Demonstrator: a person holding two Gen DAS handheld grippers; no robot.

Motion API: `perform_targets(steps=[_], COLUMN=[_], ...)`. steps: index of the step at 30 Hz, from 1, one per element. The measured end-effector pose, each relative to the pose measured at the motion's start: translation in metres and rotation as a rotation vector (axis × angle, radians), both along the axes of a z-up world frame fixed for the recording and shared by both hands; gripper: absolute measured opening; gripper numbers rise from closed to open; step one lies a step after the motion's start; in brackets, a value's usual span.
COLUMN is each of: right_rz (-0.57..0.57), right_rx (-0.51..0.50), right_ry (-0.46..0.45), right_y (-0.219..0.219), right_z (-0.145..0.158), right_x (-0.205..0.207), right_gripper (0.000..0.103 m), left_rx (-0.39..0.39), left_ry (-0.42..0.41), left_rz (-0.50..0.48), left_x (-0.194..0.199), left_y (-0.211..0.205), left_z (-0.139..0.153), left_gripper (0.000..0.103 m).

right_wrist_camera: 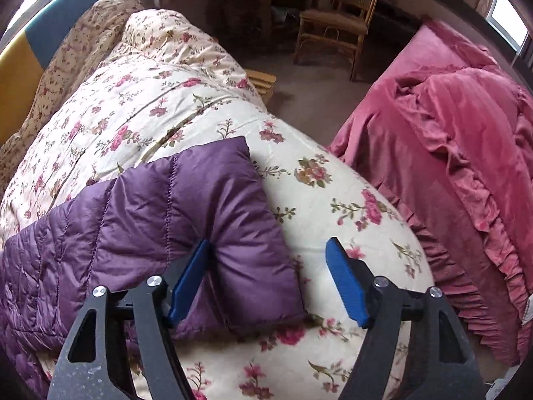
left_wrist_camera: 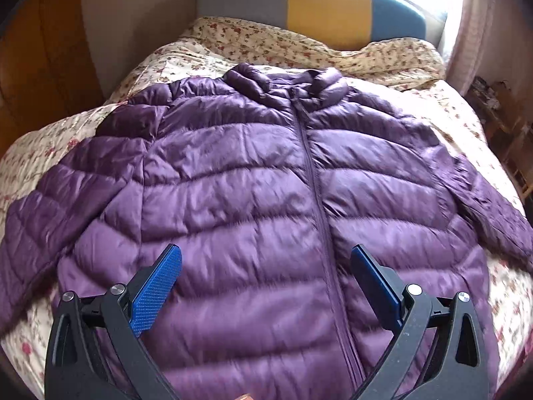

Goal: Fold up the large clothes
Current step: 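Grasp the jacket sleeve cuff with the right gripper and lift it, then carry the held sleeve across the jacket body toward the left tool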

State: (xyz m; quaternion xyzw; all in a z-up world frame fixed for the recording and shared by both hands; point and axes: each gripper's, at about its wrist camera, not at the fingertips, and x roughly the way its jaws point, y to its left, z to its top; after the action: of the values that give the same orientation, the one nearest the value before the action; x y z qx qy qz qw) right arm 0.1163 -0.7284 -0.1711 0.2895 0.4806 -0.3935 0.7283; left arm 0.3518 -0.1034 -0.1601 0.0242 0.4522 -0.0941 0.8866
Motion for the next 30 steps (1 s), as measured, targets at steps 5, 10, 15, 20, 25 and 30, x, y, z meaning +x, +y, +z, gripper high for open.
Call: perform_targets(steps=[5,10,15,20,25,30], right_rz=[0.031,0.069,0.11,0.169,0.247,0.335], right_rx=[-0.016,-0.023,-0.081,-0.129,-0.153,-0.177], right_ry=[-0.001,-0.03,-0.052,-0.098,-0.142,-0.154], right_y=[0.008,0.026,0.045,0.071,0.106,0.148], right_z=[0.001,0.01,0.027,0.051,0.071,0.077], right_x=[0.005,0.02,0.042,0.067,0.108,0.147], right_gripper=[0.044,0.01,0.008,0.007,0.006,0.006], left_rx=[-0.008,0.017,0.003,-0.03,-0.03,-0.049], left_ry=[0.01,0.01,0.033,0.052,0.043,0.039], left_rz=[-0.02,-0.053,-0.069,-0.063,-0.062,-0.062], left_x=[0.017,0.027,0.037,0.045,0.048,0.05], left_y=[-0.004,-0.012,-0.016,-0.013,-0.013,-0.01], left_z=[-0.007,-0.013,-0.019,-0.028,-0.032,-0.033], left_gripper=[0.1,0.1,0.092,0.092,0.092,0.092])
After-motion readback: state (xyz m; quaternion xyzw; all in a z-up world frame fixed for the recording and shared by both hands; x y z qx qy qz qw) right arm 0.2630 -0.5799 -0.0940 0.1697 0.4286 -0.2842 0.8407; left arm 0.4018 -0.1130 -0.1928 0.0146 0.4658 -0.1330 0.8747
